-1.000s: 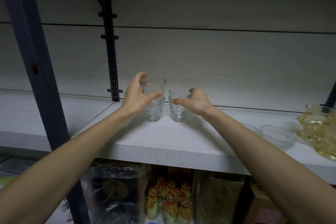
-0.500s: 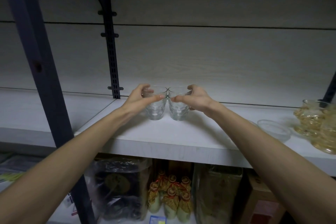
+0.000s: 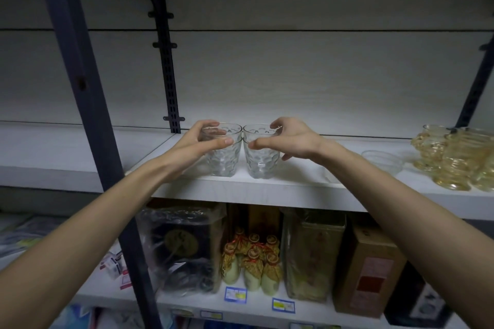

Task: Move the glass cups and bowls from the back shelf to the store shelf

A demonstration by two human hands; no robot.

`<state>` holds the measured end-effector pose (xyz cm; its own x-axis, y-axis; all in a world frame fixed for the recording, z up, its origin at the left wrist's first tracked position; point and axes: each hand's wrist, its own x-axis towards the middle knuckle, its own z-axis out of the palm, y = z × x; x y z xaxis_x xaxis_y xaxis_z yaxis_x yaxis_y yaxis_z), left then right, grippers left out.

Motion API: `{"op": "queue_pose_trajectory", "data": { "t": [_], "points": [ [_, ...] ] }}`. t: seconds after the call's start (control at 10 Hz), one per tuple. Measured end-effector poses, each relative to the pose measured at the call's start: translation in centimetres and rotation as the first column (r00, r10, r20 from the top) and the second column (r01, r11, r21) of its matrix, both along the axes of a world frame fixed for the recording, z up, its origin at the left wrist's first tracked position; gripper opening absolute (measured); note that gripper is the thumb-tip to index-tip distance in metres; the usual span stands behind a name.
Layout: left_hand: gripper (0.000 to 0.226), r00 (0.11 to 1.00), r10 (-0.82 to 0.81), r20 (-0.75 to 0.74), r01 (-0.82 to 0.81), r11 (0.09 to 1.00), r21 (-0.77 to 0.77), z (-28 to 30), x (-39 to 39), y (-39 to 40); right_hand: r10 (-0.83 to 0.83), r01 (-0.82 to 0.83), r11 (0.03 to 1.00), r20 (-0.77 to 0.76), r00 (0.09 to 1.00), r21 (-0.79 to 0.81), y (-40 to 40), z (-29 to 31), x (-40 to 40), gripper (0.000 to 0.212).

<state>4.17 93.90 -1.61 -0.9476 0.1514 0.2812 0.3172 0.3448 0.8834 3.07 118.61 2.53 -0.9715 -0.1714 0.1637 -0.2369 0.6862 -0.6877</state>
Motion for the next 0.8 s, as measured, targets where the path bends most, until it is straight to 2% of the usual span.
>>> {"op": "queue_pose_trajectory", "data": {
  "t": [0.3, 0.4, 0.5, 0.6, 0.7, 0.8],
  "points": [
    [0.089, 0.999, 0.046, -0.014, -0.046, 0.998, 0.053, -0.1, 1.1, 1.1, -0.062, 0.063, 0.998, -0.081, 0.995, 0.007, -0.4, -0.8, 1.9, 0.109],
    [0.08, 0.997, 0.072, -0.006, -0.071, 0.995, 0.065, -0.4, 1.0, 1.4, -0.071, 0.075, 0.996, -0.093, 0.993, 0.039, -0.4, -0.9, 2.1, 0.114],
    [0.096, 0.995, 0.1, 0.0, -0.1, 0.992, 0.08, -0.5, 1.3, 1.7, -0.076, 0.085, 0.995, -0.137, 0.988, 0.058, -0.5, -1.1, 2.5, 0.099],
    [0.119, 0.987, 0.159, -0.033, -0.158, 0.987, 0.006, -0.9, 2.1, 2.1, -0.045, 0.05, 0.998, -0.145, 0.988, 0.036, -0.4, -1.4, 3.2, 0.11],
    [0.117, 0.938, 0.271, -0.215, -0.299, 0.948, -0.109, -1.6, 3.0, 2.6, -0.029, 0.035, 0.999, -0.244, 0.969, 0.019, 0.7, -1.7, 3.9, 0.114],
    [0.09, 0.697, 0.326, -0.638, -0.6, 0.753, -0.27, -1.2, 4.4, 4.1, -0.056, 0.06, 0.998, -0.435, 0.898, -0.005, 3.1, -1.7, 5.1, 0.094]
  ]
}}
